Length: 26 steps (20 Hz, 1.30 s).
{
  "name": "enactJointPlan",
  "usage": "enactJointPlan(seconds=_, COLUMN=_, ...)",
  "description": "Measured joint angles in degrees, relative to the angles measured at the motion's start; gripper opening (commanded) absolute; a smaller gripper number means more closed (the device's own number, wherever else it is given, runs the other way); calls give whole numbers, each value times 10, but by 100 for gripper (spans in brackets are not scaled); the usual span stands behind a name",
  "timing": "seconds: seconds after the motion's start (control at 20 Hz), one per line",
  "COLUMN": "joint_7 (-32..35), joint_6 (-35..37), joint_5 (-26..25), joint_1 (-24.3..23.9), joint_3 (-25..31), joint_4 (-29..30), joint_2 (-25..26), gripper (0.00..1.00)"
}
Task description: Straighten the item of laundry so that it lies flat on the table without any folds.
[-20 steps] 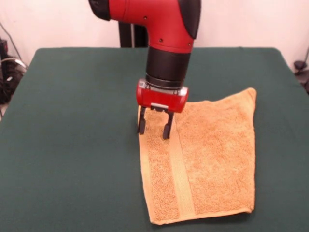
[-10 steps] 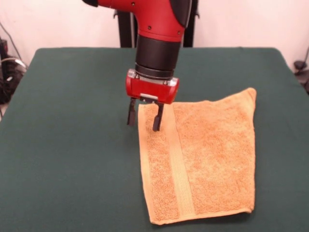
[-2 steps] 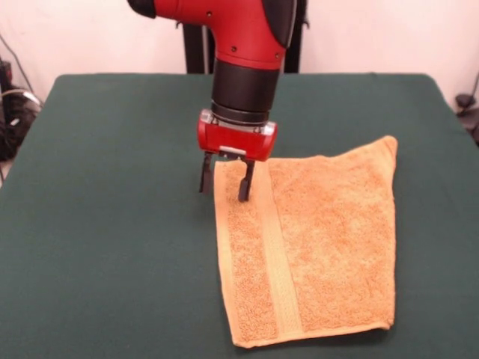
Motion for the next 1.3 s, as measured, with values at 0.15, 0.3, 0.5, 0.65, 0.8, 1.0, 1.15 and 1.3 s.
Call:
enactJointPlan(seconds=0.15, joint_7=0, joint_6=-14, joint_5=-1, joint_1=2, joint_3=-1, joint_4=0, joint_2=9, gripper=100)
enactJointPlan(seconds=0.3, joint_7=0, joint_6=-30, joint_5=-1, joint_1=5, joint_3=-6, joint_4=0, joint_2=14, gripper=100)
enactJointPlan(seconds=0.5, joint_7=0, joint_6=-53, joint_5=-1, joint_1=13, joint_3=-17, joint_4=0, joint_2=19, gripper=100)
enactJointPlan(seconds=0.65, joint_7=0, joint_6=-60, joint_5=-1, joint_1=17, joint_3=-22, joint_4=0, joint_2=21, gripper=100)
enactJointPlan(seconds=0.8, joint_7=0, joint_6=-66, joint_5=-1, joint_1=20, joint_3=-26, joint_4=1, joint_2=22, gripper=100)
enactJointPlan(seconds=1.0, joint_7=0, joint_6=-74, joint_5=0, joint_1=26, joint_3=-30, joint_4=1, joint_2=25, gripper=0)
enactJointPlan(seconds=1.15, joint_7=0, joint_6=-81, joint_5=0, joint_1=30, joint_3=-31, joint_4=1, joint_2=27, gripper=0)
enactJointPlan(seconds=1.3, joint_7=0, joint_6=-87, joint_5=-1, joint_1=32, joint_3=-34, joint_4=1, joint_2=29, gripper=0)
